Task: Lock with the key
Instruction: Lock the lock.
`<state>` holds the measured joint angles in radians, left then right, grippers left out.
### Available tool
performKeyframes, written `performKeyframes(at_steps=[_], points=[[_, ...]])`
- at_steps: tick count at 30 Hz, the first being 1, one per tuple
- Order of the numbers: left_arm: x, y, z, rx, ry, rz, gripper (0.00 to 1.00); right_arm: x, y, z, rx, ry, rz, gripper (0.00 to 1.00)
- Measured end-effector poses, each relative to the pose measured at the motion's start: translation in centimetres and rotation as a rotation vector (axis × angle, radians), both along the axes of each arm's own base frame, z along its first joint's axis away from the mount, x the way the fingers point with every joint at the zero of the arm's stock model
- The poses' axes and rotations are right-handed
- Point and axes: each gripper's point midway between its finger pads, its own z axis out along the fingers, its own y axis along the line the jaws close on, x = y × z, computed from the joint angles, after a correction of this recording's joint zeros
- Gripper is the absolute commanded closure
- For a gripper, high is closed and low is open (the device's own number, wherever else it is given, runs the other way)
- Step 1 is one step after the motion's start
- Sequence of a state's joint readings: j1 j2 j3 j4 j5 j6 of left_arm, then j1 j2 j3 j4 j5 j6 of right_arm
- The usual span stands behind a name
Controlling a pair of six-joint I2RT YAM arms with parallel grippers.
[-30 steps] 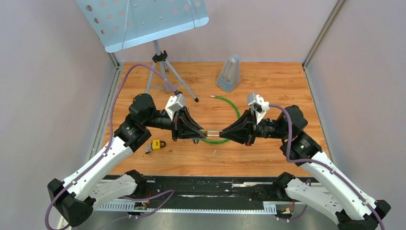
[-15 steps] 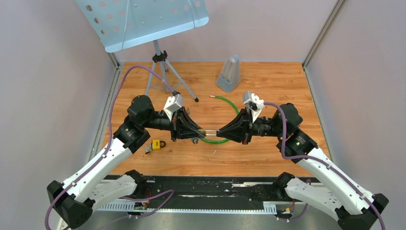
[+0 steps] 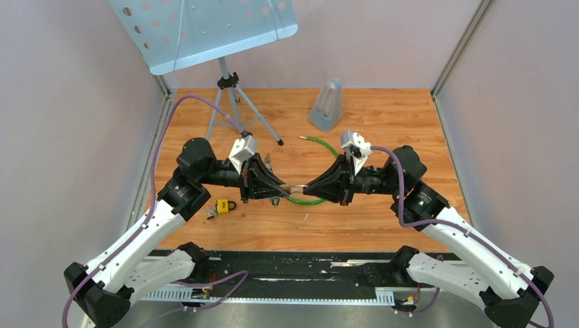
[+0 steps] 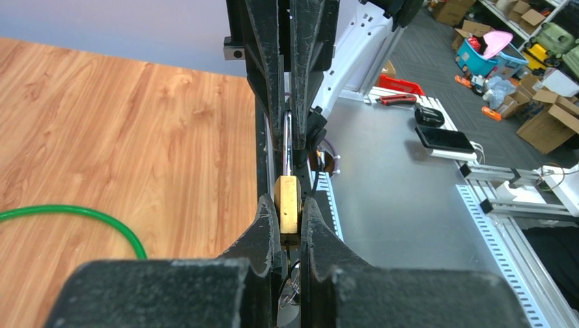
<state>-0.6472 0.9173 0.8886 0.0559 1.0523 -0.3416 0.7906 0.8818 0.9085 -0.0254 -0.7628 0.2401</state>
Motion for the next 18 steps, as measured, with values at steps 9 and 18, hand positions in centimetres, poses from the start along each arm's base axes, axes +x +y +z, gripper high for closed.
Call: performKeyframes(at_steps=[9,18], points=[[1.2,-0.8,-1.1,0.013,0.059,0.022,1.0,1.8,0.2,0.0,0.001,0.004,-0.106,0.99],[4.4,-2.0,-0.6,-0.032,0.137,0.25,1.0,4.2,-0.4,-0.3,0.053,0.106,-0.321,0.25]])
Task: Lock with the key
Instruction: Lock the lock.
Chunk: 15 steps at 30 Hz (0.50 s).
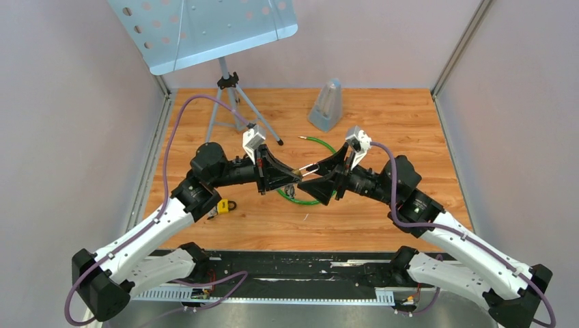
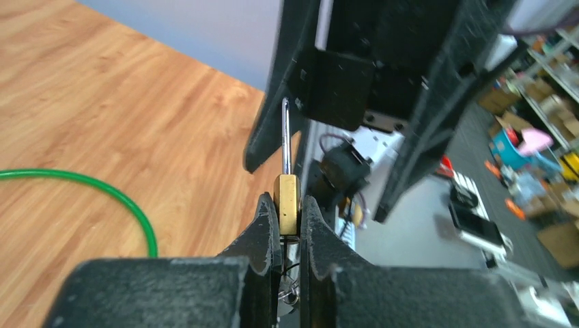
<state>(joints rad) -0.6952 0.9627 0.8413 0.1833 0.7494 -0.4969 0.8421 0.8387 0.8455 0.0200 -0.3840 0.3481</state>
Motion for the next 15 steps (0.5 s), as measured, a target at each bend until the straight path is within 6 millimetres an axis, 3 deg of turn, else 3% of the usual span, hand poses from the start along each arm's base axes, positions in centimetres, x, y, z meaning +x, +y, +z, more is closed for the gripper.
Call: performKeyframes(at_steps=[5,10,15], points=[[1.6,0.6,0.5,-0.071,0.071,0.14,1.0,0.0,-0.9,0.0,0.113,0.085,-0.062,0.11],[1.9,1.1,2.3,-0.163,0.107,0.188,1.0,0.8,-1.4,1.6,0.263,0.152,-0.117,0.13],[1.4,1.3,4.2,-0.238,0.127,0.172,1.0,2.3,0.1,2.0,0.326,0.219,-0.125,0.18]])
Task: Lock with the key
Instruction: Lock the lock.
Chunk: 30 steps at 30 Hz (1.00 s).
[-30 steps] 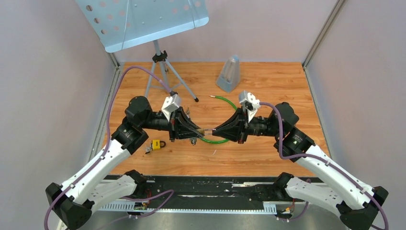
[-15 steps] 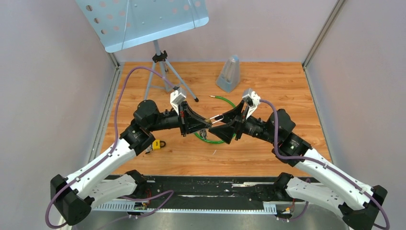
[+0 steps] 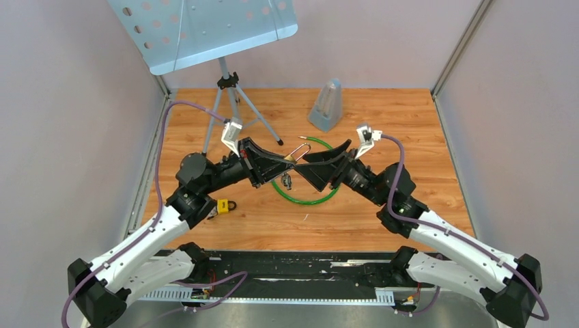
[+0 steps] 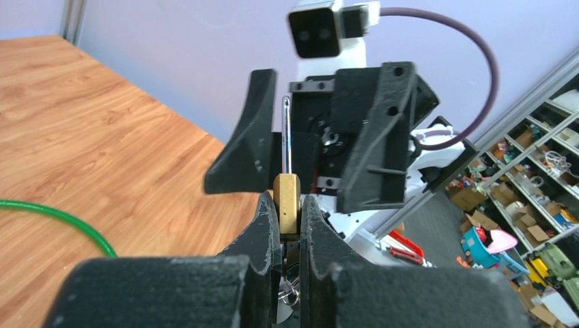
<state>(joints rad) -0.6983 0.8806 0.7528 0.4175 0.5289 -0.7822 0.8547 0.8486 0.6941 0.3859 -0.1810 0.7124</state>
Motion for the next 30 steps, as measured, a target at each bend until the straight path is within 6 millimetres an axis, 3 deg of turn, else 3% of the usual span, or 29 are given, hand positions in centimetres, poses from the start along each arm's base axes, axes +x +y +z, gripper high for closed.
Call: performKeyframes(at_steps=[4,11,17,26,30], points=[[-0.5,0.5,0.8,-0.017,-0.017,0.0,1.0,0.6,1.3,0.3,0.033,0.011,0.023,0.2],[-1.9,1.6,4.1,-0.045,-0.085,0.003,1.0,0.4,2.3,5.6,0.15,-0.093,0.08,0.28],[-2.3,1.8,4.4,-0.05,-0.093,-0.007,1.0,-0.2,2.6,7.0,0.205,-0.137,0.117,0.34],[-2.6,1.6,4.3,-0.059,-0.087,-0.035,1.0,-0.6,3.7,6.6,0.212,-0.14,0.171,0.81],[-2.4,1.5,4.0,-0.054,-0.077,-0.033,0.91,-0.9,3.7,6.9,0.224,-0.145,0.184,0.99]])
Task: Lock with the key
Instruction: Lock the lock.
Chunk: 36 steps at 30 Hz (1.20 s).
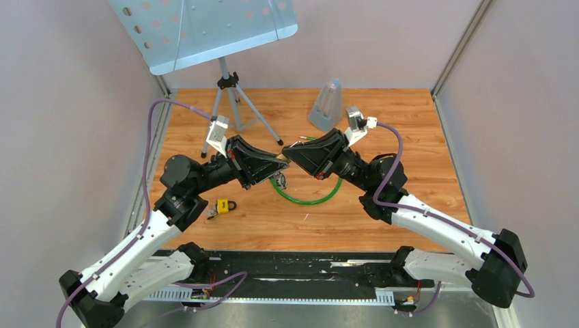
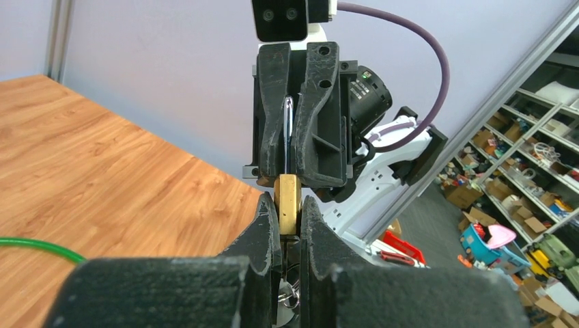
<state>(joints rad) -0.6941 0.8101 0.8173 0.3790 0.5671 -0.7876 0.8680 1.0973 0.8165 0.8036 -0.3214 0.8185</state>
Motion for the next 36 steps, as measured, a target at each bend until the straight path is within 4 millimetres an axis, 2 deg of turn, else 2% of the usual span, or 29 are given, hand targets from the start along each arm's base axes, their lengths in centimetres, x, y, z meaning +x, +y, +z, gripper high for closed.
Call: performKeyframes(at_steps=[2,3,4,5,7,9,11,16,20,29,34,36], points=[[0.0,0.0,0.0,-0.002,0.003,-0.002,0.81,-0.1,0.0,0.1,0.002,0.0,0.006,1.0],[-0.1,0.0,0.1,-0.004,0.006,-0.004,0.65,-0.2,0.0,0.1,0.004,-0.001,0.008,1.0],[-0.1,0.0,0.1,-0.005,0.007,-0.006,0.56,-0.3,0.0,0.2,0.005,-0.003,0.008,1.0],[-0.1,0.0,0.1,-0.005,0.004,-0.006,0.44,-0.3,0.0,0.2,0.005,-0.003,0.007,1.0],[-0.2,0.0,0.1,-0.004,0.001,-0.007,0.31,-0.1,0.0,0.1,0.002,0.003,-0.003,1.0],[-0.2,0.1,0.0,-0.007,0.004,-0.002,0.25,0.3,-0.1,-0.1,-0.004,0.019,-0.022,1.0],[-0.2,0.4,-0.3,-0.011,0.005,0.013,0.22,0.7,-0.2,-0.3,-0.014,0.04,-0.045,1.0],[-0.3,1.2,-0.8,-0.011,-0.007,0.049,0.23,0.6,-1.2,0.0,-0.025,0.04,-0.084,1.0],[-0.4,1.2,-1.3,0.013,-0.038,0.057,0.28,0.3,-1.2,0.1,-0.071,0.012,-0.087,1.0],[-0.5,0.3,-2.7,0.095,-0.034,0.005,0.49,-0.4,-0.5,-0.9,-0.16,-0.03,-0.05,1.0],[-0.7,0.2,-3.3,0.123,-0.03,-0.013,0.67,-0.4,-0.1,-1.6,-0.194,-0.032,-0.035,1.0],[-0.7,0.1,-3.6,0.132,-0.025,-0.016,0.72,-0.4,0.1,-1.9,-0.205,-0.031,-0.028,1.0]])
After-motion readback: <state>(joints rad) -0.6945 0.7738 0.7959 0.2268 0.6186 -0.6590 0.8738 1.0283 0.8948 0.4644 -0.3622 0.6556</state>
